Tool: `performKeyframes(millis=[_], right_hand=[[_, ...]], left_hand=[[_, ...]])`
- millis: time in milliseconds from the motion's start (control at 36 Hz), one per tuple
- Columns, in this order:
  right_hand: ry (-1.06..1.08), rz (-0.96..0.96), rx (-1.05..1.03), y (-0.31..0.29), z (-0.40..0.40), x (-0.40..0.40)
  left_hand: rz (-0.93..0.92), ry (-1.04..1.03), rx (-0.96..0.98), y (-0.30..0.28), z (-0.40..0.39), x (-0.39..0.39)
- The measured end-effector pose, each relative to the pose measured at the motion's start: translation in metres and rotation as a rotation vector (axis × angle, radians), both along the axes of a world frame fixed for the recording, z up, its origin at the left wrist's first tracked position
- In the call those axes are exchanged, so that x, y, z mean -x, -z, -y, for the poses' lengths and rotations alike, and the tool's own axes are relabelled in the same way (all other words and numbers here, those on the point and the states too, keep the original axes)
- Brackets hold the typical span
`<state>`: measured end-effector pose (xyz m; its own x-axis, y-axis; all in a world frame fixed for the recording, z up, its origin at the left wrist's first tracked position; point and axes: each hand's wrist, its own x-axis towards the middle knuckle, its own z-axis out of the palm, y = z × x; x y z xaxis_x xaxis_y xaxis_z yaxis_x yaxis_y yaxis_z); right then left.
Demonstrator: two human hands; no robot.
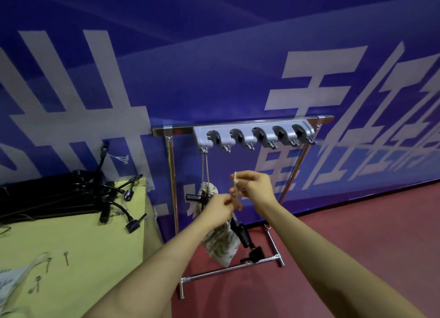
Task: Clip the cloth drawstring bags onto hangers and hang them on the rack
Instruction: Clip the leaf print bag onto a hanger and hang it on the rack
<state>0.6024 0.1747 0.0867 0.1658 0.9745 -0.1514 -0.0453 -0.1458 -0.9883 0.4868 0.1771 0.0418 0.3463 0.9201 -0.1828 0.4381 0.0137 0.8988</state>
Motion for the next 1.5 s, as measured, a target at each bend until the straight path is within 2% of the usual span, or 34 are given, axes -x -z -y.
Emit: performKeyframes(millis=[83,167,250,333,444,556,639,833,972,1056,1167,1333,1389,1500], right_hand=[[0.066,-0.051,-0.039,-0.001,-0.016,-0.006],[0.005,-0.009,-0.051,-0.002,-0.034,-0.011],[-0.057,-0.066,-0.004,0.004,-0.05,-0.016],[-0.08,-0.095,0.029,0.013,-0.061,-0.019],[-0.141,0.177,0.01,0.025,-0.073,-0.03],[-0.353,0.422,0.017,0.029,-0.083,-0.042],[-0.456,0.465,0.06,0.029,-0.085,-0.045],[-0.333,0.216,0.023,0.022,-0.098,-0.051],[-0.201,0.158,-0.09,0.021,-0.111,-0.04],[-0.108,0.22,-0.171,0.024,-0.117,-0.035],[-0.014,0.341,-0.165,0.029,-0.127,-0.03],[-0.045,0.497,-0.123,0.034,-0.139,-0.028],[-0.085,0.544,-0.08,0.041,-0.142,-0.03],[-0.161,0.614,-0.042,0.051,-0.139,-0.033]], left_hand=[[-0.001,0.004,-0.021,0.001,-0.008,-0.005],[0.042,-0.033,-0.012,0.002,-0.014,-0.008],[0.11,-0.117,0.0,0.001,-0.026,-0.011],[0.044,-0.123,-0.059,-0.002,-0.038,-0.014],[0.004,-0.148,-0.087,-0.002,-0.047,-0.016],[0.04,-0.19,-0.073,-0.005,-0.054,-0.018],[0.075,-0.229,-0.1,-0.012,-0.062,-0.02],[0.09,-0.358,-0.133,-0.016,-0.084,-0.015],[0.047,-0.471,-0.175,-0.023,-0.101,-0.019],[0.005,-0.542,-0.175,-0.023,-0.113,-0.027],[-0.009,-0.626,-0.146,-0.017,-0.122,-0.04],[0.104,-0.798,-0.011,-0.005,-0.131,-0.046],[0.093,-0.783,0.006,0.0,-0.13,-0.045],[0.016,-0.626,-0.045,0.007,-0.126,-0.042]])
